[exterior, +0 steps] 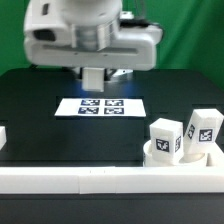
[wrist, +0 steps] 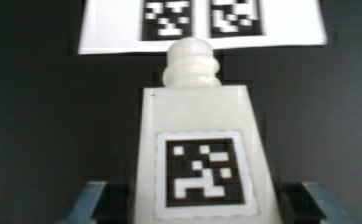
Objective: Assemble stool
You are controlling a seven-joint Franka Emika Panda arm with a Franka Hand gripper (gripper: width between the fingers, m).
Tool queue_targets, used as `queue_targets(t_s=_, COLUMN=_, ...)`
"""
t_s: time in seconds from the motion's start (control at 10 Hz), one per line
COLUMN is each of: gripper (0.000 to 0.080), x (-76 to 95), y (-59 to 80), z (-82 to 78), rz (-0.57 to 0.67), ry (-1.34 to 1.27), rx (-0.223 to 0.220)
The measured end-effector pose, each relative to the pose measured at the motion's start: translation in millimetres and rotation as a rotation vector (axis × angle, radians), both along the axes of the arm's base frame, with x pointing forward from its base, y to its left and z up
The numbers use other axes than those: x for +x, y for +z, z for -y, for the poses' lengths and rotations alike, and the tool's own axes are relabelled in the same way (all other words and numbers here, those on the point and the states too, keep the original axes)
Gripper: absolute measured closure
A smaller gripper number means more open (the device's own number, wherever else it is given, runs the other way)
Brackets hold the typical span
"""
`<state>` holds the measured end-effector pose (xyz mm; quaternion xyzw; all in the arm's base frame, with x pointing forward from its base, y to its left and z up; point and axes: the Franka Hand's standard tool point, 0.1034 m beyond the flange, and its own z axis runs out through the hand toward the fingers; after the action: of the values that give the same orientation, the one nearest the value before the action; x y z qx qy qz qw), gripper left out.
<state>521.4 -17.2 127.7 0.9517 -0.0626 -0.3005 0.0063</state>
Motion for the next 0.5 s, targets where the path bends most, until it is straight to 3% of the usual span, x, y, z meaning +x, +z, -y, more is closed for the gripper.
queue_targets(t_s=0.1, gripper=0.0463, x=12.0, y=17.6, z=-20.9, rz=0.057, ry=-0.022, rx=-0.018)
queue_targets(t_s=0.2, gripper=0.0463, x=20.0, y=22.8, z=-25.4, rz=0.108, ry=-0.011, rx=-0.015)
queue_targets(t_s=0.5, gripper=0.0463, x=28.1, y=20.2, z=-28.3, rz=0.339, ry=-0.007, rx=-0.013)
